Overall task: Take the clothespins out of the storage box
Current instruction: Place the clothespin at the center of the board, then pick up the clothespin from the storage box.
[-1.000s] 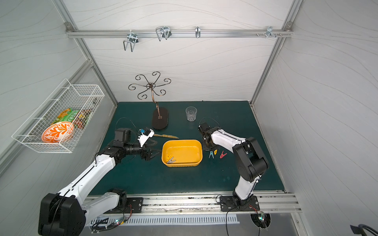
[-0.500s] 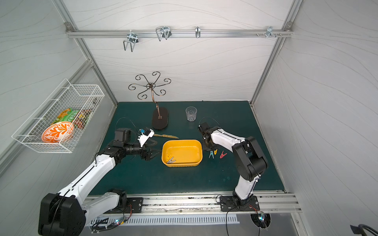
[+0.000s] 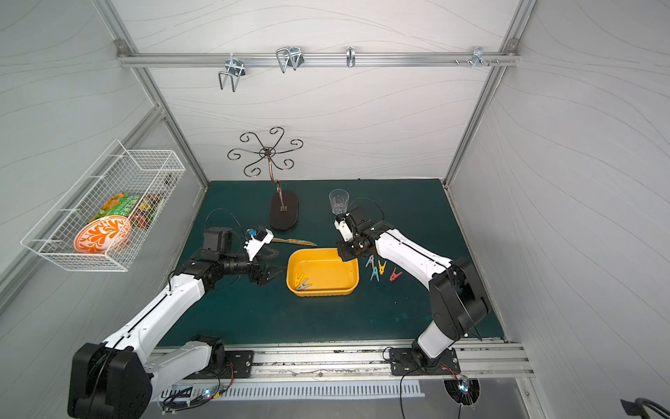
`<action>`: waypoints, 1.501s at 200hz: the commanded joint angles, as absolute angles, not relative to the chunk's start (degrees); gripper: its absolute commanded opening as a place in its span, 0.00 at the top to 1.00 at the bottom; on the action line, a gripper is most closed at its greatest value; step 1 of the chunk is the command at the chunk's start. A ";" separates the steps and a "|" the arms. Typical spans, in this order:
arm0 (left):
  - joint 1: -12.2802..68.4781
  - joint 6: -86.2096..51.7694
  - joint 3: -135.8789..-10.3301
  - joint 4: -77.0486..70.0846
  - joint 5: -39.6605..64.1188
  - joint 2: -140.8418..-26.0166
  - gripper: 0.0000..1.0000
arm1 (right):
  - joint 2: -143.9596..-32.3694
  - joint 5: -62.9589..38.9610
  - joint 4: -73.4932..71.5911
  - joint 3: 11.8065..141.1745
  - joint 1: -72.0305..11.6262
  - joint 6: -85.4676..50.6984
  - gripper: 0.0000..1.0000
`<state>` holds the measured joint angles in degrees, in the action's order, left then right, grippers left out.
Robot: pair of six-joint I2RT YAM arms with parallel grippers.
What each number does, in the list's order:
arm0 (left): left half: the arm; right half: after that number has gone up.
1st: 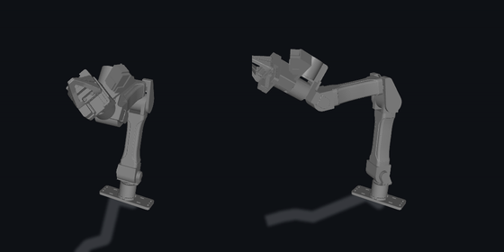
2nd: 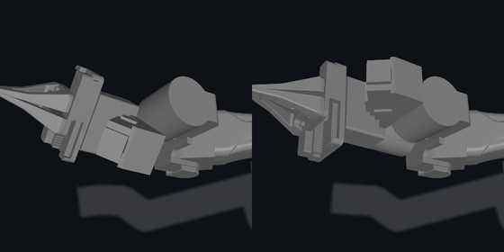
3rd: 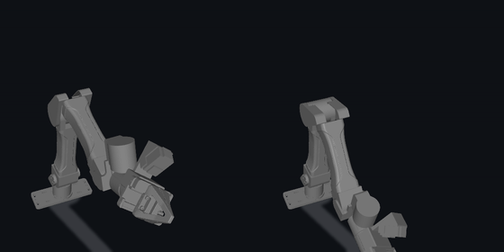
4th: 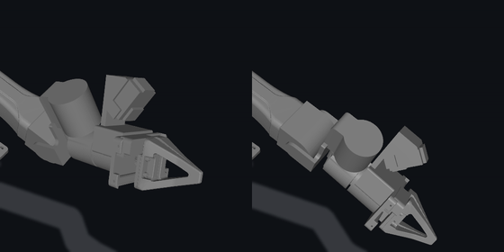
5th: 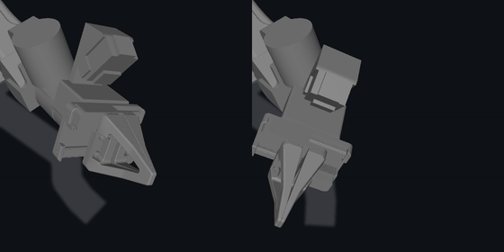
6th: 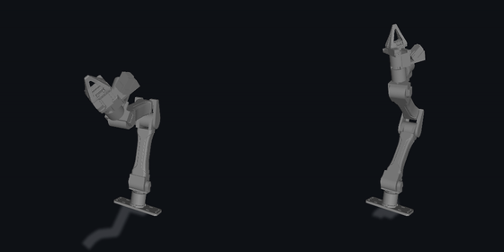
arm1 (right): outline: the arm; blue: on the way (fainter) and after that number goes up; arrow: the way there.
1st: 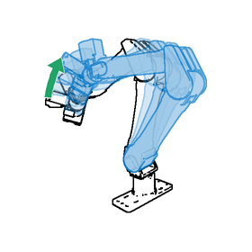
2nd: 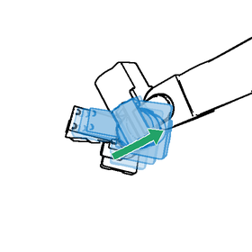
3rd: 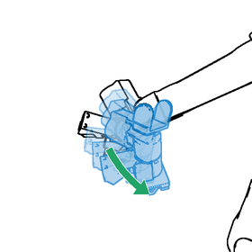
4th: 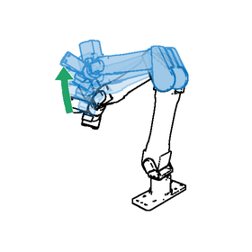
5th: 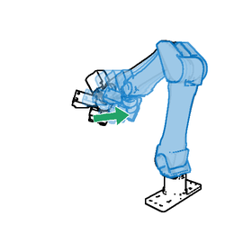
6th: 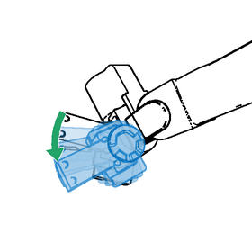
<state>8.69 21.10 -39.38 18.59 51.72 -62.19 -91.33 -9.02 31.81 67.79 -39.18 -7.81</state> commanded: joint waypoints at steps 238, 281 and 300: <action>8.79 21.71 -37.97 17.24 48.17 -58.36 0.11 | -111.54 -0.11 26.31 75.43 -60.47 -1.31 0.25; 8.79 21.74 -38.05 17.19 48.24 -58.45 0.11 | -112.49 4.05 27.56 75.19 -60.47 -2.81 0.30; 8.79 21.76 -37.99 17.17 48.14 -58.45 0.11 | -112.85 6.37 28.32 75.26 -60.06 -4.07 0.36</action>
<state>8.69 21.82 -38.13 18.61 48.36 -59.18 -111.39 2.37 25.89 75.35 -60.03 -2.20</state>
